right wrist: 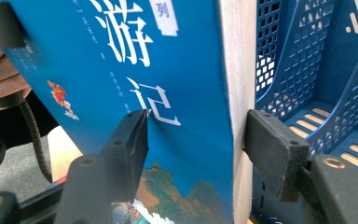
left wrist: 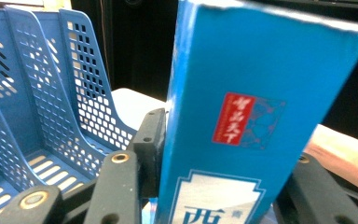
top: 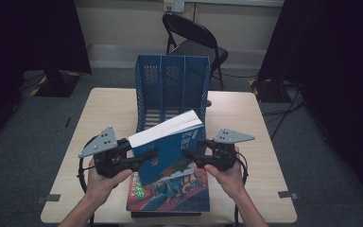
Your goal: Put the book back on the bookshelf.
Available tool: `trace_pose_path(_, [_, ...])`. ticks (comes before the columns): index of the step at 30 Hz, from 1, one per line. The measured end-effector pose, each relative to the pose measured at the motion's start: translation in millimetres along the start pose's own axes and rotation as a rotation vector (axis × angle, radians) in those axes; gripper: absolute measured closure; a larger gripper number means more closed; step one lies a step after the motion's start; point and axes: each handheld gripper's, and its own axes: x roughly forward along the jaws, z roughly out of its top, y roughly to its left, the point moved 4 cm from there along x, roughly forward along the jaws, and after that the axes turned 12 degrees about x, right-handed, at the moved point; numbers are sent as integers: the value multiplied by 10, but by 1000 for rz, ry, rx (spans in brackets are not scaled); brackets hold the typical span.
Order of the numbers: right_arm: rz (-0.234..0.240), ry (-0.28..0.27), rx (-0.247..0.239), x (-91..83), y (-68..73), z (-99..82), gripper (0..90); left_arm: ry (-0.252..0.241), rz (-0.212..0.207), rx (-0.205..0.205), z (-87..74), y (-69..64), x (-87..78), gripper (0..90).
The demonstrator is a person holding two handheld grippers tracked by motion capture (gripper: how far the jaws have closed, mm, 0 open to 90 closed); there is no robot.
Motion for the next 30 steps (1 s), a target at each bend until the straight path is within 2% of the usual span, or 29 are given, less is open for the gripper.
trace_pose_path(2, [-5,2,7,0,-6,-1,399,-18,-5,-23,-23,18,7,568])
trace_pose_path(5, [-13,2,6,5,-7,1,412,-15,21,7,-27,50,24,580])
trace_pose_path(7, [-13,2,5,9,-5,5,413,-13,34,-1,-51,63,66,578])
trace_pose_path(10, [-14,5,2,5,1,5,417,34,36,-9,-107,27,168,561])
trace_pose_path(12, [-14,8,-1,-4,2,4,418,38,27,-30,-110,11,185,555])
trace_pose_path(14, [-15,9,2,-10,3,2,422,42,34,-15,-118,7,195,557])
trace_pose_path(15, [-17,9,2,-11,5,2,428,32,37,-31,-122,8,203,559])
trace_pose_path(16, [-22,8,0,-9,6,2,431,34,39,-29,-130,14,207,554])
trace_pose_path(17, [-21,9,0,-8,7,3,432,46,39,-16,-142,5,225,554])
trace_pose_path(21, [-33,18,-7,-12,11,6,438,16,39,-19,-156,-13,259,536])
trace_pose_path(25, [-40,20,-7,-5,13,10,439,-1,68,-48,-160,9,275,493])
trace_pose_path(27, [-47,22,-8,0,15,11,437,0,31,-51,-160,28,273,527])
trace_pose_path(30, [-45,21,-7,0,12,10,438,6,34,-46,-159,34,272,539])
